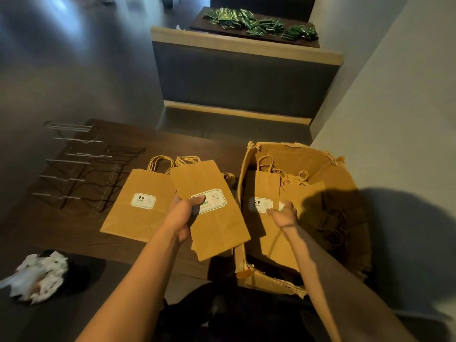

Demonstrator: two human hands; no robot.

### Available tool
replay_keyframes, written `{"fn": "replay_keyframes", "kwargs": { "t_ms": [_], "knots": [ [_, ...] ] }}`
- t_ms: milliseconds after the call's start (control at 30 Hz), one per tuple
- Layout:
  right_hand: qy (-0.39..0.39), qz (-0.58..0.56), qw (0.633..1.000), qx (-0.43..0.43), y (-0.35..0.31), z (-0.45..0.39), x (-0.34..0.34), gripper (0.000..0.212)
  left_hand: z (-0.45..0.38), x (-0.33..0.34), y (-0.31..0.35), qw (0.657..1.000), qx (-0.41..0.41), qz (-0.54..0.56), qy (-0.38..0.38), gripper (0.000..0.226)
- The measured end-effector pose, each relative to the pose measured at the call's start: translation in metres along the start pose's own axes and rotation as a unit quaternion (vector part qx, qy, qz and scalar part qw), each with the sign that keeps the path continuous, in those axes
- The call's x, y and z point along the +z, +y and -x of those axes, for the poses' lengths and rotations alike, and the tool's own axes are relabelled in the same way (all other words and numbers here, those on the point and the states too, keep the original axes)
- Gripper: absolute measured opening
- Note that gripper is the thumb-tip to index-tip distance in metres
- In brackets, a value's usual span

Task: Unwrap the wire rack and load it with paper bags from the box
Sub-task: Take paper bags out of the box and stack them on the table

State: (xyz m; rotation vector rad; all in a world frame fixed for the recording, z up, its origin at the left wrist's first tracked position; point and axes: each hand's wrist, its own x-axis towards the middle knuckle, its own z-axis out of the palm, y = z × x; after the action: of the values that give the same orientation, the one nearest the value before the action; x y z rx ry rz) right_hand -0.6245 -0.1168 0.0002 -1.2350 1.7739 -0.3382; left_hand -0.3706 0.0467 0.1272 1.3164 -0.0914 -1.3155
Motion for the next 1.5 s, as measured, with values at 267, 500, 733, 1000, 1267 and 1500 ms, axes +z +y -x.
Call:
{"fn": "replay_keyframes", "kwargs": {
  "t_ms": [267,500,733,1000,1267,1500],
  "knots": [
    [-0.056,-0.027,0.998,-0.019,-0.023,0.011,0.007,0.063,0.000,0.000,-0.006,1.000,-0.001,-0.001,-0.002,0.029],
    [0.014,-0.185,0.978,-0.094,-0.055,0.038,-0.051,0.040,-0.010,0.012,0.005,1.000,-0.005,-0.001,-0.022,0.033],
    [-0.108,-0.347,0.890,-0.274,-0.103,0.102,-0.128,0.043,-0.010,0.037,0.013,0.998,0.000,-0.003,-0.055,0.025],
    [-0.169,-0.030,0.959,-0.225,-0.090,0.119,-0.024,0.045,0.001,0.063,0.005,0.987,0.020,-0.067,-0.144,0.031],
    [-0.096,0.002,0.986,-0.137,-0.040,0.069,-0.022,0.081,-0.013,0.051,0.007,0.996,0.030,-0.061,-0.064,0.030],
    [-0.040,0.546,0.821,-0.161,0.032,0.046,-0.019,0.105,-0.013,0.025,0.006,0.999,0.013,-0.022,-0.041,0.021]
  ]
}}
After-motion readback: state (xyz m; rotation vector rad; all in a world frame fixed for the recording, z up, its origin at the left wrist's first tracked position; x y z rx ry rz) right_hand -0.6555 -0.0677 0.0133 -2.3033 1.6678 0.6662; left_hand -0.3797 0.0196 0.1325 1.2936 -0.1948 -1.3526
